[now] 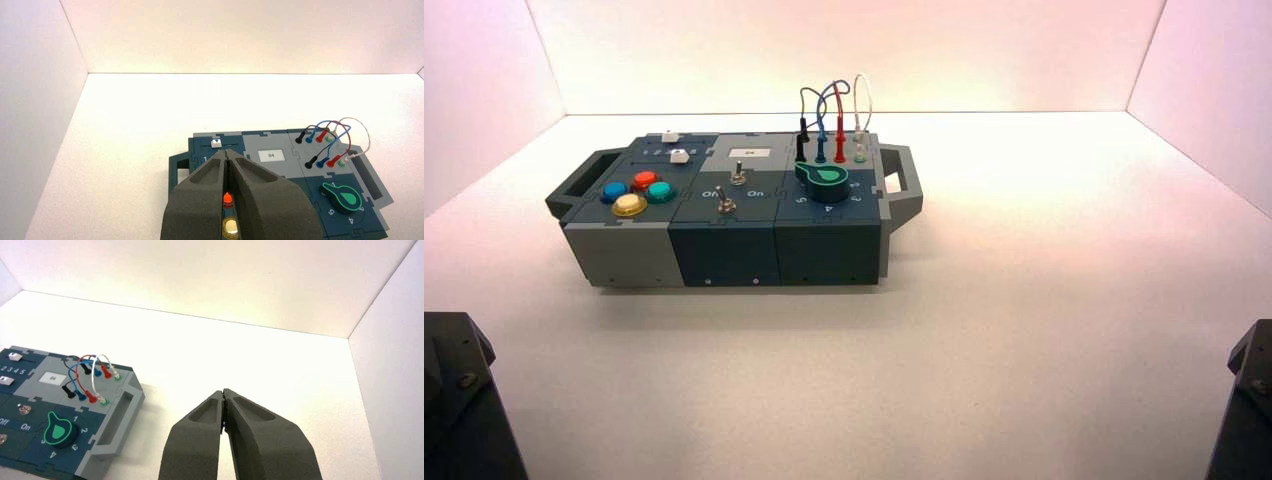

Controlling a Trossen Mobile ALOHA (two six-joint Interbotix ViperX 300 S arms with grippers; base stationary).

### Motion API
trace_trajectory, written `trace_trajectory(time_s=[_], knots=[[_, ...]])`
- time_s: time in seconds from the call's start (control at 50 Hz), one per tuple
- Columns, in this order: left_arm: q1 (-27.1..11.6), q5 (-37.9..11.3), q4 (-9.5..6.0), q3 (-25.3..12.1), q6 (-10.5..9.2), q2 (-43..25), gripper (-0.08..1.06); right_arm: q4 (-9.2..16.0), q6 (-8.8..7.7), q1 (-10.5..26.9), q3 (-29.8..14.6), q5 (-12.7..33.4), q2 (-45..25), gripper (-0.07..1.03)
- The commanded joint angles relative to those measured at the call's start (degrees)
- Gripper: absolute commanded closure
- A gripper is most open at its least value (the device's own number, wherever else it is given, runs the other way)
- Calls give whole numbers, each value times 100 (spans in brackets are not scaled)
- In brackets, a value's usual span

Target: View the box from the top.

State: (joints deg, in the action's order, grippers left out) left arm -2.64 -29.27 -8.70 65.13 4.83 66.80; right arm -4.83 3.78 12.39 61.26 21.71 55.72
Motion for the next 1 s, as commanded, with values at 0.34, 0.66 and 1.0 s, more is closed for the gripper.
trace_trajectory(time_s=[0.34, 0.66, 1.0], knots=[[35, 70, 9, -88, 0, -35, 101, 44, 35, -26, -70, -62, -237, 98], [35, -97, 9, -545, 255, -686, 101, 141, 18, 105, -475, 149, -765, 98], [-62, -976, 9, -1881, 782, -2391, 101, 290, 0, 1389, -1872, 932, -2566, 98]])
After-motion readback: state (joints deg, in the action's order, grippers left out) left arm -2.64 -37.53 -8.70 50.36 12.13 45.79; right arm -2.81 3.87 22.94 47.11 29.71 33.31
